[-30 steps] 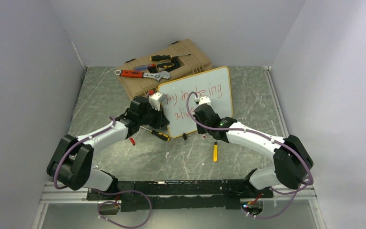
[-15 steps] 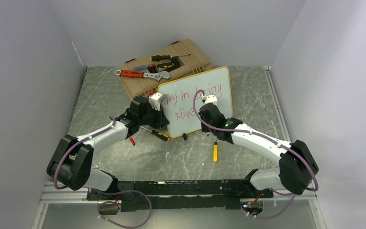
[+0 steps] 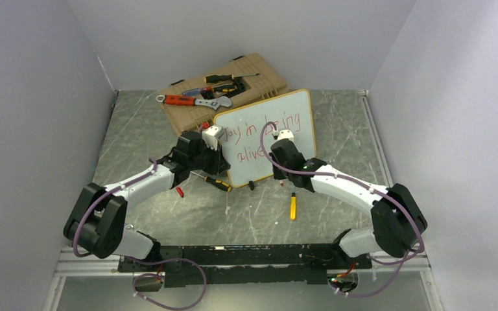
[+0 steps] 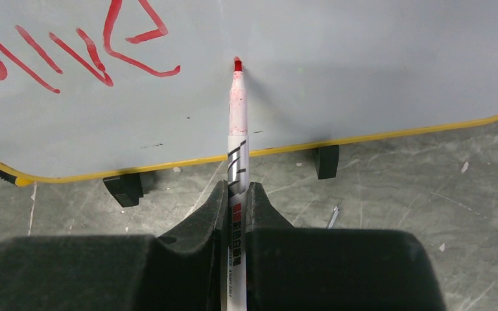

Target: Write a sentence on the whiteboard

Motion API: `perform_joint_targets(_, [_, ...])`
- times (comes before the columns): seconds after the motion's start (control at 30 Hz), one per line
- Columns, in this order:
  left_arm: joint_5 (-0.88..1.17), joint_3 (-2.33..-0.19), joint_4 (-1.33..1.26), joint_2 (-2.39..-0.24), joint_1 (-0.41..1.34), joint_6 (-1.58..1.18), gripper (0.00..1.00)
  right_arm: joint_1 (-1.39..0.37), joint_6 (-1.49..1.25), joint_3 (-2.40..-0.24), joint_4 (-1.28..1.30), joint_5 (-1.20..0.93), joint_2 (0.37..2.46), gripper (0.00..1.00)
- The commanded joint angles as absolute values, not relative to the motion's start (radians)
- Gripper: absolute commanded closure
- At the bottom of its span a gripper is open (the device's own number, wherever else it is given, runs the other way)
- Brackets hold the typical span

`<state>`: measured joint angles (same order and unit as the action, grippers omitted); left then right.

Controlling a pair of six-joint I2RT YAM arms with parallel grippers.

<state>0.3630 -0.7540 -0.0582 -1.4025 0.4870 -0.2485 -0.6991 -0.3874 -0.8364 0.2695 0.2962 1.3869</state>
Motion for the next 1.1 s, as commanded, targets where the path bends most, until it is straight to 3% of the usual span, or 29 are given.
perform_joint_targets(0.0, [0.331, -0.764, -0.032, -1.374, 0.487, -0.203, 1.00, -0.687, -0.367, -0.858, 0.224, 0.288, 1.399, 1.00])
perform_joint_targets(0.17, [0.321, -0.765, -0.021, -1.374, 0.486, -0.216, 1.00, -0.689, -0.378, -0.851, 0.269, 0.308, 1.309, 1.00])
perform_joint_targets(0.27, [0.305, -0.768, -0.002, -1.361, 0.486, -0.237, 0.90, -0.690, -0.381, -0.840, 0.307, 0.304, 1.201, 1.00])
perform_joint_targets(0.33, [0.284, -0.766, 0.030, -1.342, 0.486, -0.259, 0.81, -0.690, -0.369, -0.840, 0.328, 0.308, 1.133, 1.00])
perform_joint_targets(0.47, [0.249, -0.743, 0.074, -1.272, 0.486, -0.313, 0.50, -0.690, -0.346, -0.857, 0.345, 0.323, 1.048, 1.00])
perform_joint_targets(0.67, [0.150, -0.741, 0.222, -1.138, 0.486, -0.371, 0.25, -0.691, -0.344, -0.907, 0.339, 0.323, 1.034, 1.00])
perform_joint_targets(0.8, [0.023, -0.770, 0.387, -1.074, 0.486, -0.451, 0.26, -0.692, -0.353, -0.918, 0.323, 0.295, 1.042, 1.00])
perform_joint_targets(1.0, [-0.206, -0.797, 0.765, -1.034, 0.463, -0.731, 0.51, -0.693, -0.393, -0.915, 0.332, 0.241, 1.038, 1.00])
perform_joint_targets(1.07, [-0.225, -0.781, 0.831, -1.029, 0.436, -0.802, 0.55, -0.695, -0.418, -0.909, 0.341, 0.224, 1.038, 1.00])
